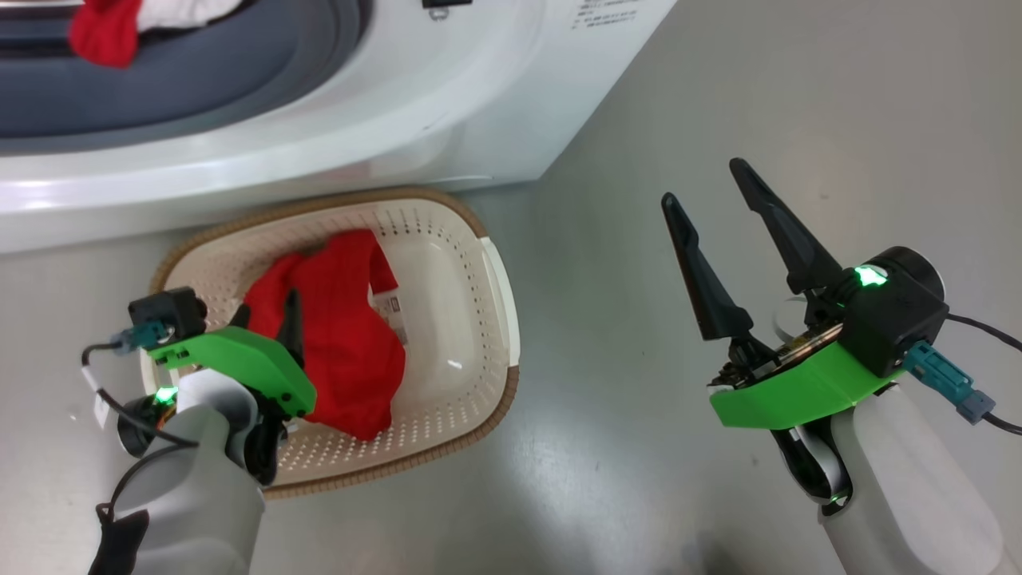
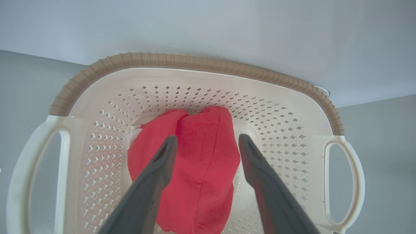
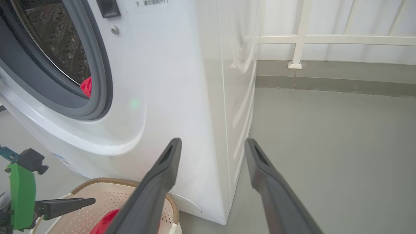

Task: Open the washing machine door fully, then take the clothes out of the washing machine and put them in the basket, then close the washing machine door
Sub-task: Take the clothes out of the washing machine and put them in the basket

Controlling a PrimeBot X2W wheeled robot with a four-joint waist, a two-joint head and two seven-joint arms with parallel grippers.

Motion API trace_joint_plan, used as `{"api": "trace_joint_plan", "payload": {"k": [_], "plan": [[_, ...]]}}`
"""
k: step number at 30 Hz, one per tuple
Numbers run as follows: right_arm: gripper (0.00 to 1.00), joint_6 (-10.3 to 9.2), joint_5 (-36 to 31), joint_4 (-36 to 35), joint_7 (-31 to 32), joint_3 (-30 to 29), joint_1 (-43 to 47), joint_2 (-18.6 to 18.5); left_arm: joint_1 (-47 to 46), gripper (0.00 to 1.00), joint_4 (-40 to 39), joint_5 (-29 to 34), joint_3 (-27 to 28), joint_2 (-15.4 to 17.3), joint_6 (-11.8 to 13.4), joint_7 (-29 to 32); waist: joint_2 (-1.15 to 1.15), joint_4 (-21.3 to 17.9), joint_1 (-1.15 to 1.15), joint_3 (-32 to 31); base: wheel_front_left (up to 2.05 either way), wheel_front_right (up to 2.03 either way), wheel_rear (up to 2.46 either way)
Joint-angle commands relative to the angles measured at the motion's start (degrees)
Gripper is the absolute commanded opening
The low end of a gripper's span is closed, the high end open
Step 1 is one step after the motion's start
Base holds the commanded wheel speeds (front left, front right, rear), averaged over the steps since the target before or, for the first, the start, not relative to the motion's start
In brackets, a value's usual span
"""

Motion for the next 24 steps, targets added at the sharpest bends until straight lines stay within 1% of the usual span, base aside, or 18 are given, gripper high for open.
{"api": "trace_joint_plan", "payload": {"k": [1, 8, 11, 13, 17, 24], "plan": [[1.0, 0.2, 0.2, -0.8, -0.4, 1.1, 0.3, 0.5, 2.3, 1.0, -0.3, -0.1, 0.9, 2.3, -0.3, -1.6, 0.0, 0.5, 0.0, -2.0, 0.0, 0.0, 0.0], [1.0, 0.2, 0.7, 0.2, -0.4, 1.1, 1.2, 0.5, 4.6, 1.0, -1.3, 0.1, 0.7, 2.5, -0.5, -4.0, 0.0, 1.8, 0.0, -5.9, 0.0, 0.0, 0.0], [1.0, 0.2, 0.8, 0.5, -0.4, 0.7, 1.8, 0.5, 5.9, 1.0, -4.1, 0.7, 0.5, 2.5, -0.7, -4.4, 0.0, 2.6, 0.0, -7.7, 0.0, 0.0, 0.0], [1.0, 0.2, 0.7, 0.5, -0.4, 0.6, 2.2, 0.3, 7.1, 1.0, -8.9, 2.1, 0.8, 3.1, -0.2, -4.4, 0.0, 3.3, 0.0, -8.9, 0.0, 0.0, 0.0], [1.0, 0.2, 0.9, 0.5, -0.4, 0.1, 3.1, 0.1, 11.5, 1.0, -18.0, 4.8, 2.9, 3.0, 0.8, -4.4, 0.0, 4.5, 0.0, -11.4, 0.0, 0.0, 0.0], [1.0, 0.2, 0.8, 1.2, -0.4, -1.6, 4.9, 0.0, 18.6, 1.0, -30.8, 9.1, 7.6, 1.9, 1.0, -4.4, 0.0, 5.8, 0.0, -16.1, 0.0, 0.0, 0.0]]}}
